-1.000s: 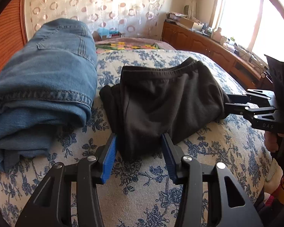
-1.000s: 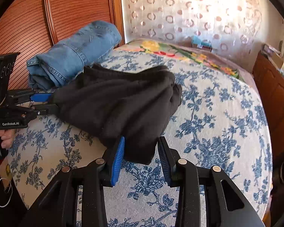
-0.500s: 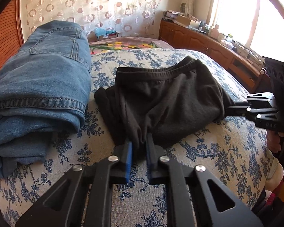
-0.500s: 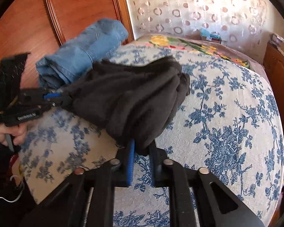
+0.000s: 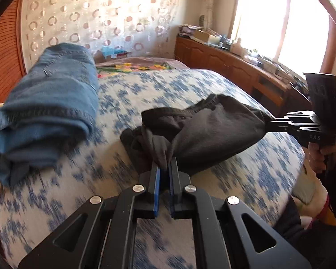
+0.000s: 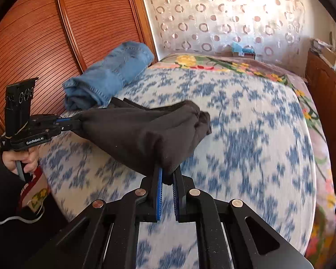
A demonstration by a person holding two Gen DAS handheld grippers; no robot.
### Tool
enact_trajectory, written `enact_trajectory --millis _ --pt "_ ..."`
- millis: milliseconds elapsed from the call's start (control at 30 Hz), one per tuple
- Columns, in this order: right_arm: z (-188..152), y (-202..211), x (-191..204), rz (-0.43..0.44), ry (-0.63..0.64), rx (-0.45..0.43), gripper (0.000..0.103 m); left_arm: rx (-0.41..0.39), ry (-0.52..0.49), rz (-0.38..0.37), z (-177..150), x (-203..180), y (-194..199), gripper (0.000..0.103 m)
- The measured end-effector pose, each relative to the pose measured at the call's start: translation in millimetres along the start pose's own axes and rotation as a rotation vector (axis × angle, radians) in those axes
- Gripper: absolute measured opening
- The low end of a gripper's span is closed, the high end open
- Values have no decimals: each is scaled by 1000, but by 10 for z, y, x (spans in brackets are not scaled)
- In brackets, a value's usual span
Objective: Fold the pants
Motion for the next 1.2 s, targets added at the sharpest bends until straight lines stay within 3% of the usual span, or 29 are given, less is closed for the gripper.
enact_trajectory --millis 200,333,400,433,567,633,733,1200 --pt "-226 197 33 0 -1 17 9 28 -10 0 -172 -222 23 8" --pt "-234 285 33 -12 7 -19 14 21 -16 21 -132 -287 28 12" --pt "-227 341 4 -33 -3 -32 14 17 -19 33 -94 -298 46 20" --pt "-220 360 -18 -41 -12 -44 17 8 -26 46 -66 -297 73 31" --pt "-170 411 -18 -101 -6 -83 33 -26 -45 66 6 -297 143 59" --pt "-146 418 -6 -110 -12 -97 38 -33 -48 82 48 -279 145 65" --pt "-114 378 60 -146 -14 -109 47 -35 -51 89 110 -256 88 66" --pt "158 -238 148 -172 -67 -45 47 14 6 77 246 -68 -358 66"
Point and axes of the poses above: each gripper's, at about its wrist camera, not at the fingertips, and y roughly against the way its jaws point, x to its left, z to its top, the point moved 2 cm from there along -y, roughly the way its jaws point, and after that the axes turned 15 degrees about -z, right-handed, at the moved point
